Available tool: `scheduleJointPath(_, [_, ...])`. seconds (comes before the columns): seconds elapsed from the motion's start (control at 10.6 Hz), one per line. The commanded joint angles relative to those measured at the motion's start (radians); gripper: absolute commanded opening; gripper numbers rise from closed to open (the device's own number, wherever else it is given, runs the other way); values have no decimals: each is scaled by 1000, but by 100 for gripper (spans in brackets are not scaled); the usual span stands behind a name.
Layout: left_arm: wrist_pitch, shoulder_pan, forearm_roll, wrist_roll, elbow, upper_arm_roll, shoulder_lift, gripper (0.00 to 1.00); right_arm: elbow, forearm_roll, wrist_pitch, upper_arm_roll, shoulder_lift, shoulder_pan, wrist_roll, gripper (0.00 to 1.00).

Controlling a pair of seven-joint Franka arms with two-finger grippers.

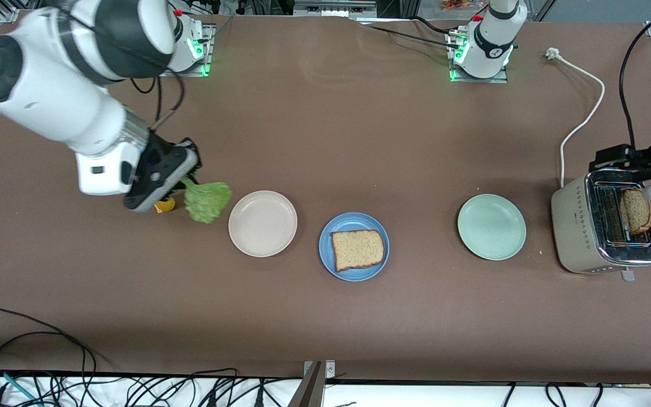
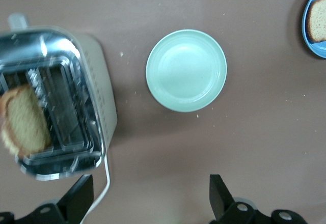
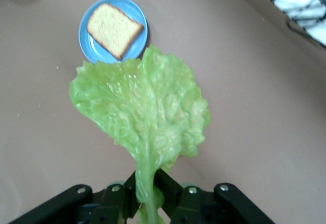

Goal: Make sandwich in blue plate with both arms
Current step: 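Carry the lettuce toward the blue plate while the left gripper withdraws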

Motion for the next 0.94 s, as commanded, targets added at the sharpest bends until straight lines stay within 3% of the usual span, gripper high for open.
scheduleJointPath(0.0, [-65,29,128,-138,-30,-84,-115,100,18,14,158,112,11,34,126,0])
scheduleJointPath(0.38, [-153,31,147,-210,-15,-102,-170,100,18,6,547,353,81,34,128,0])
scheduleJointPath(0.85, [-199,31,142,-253,4,-102,-216,100,18,6,825,509,189,32,119,0])
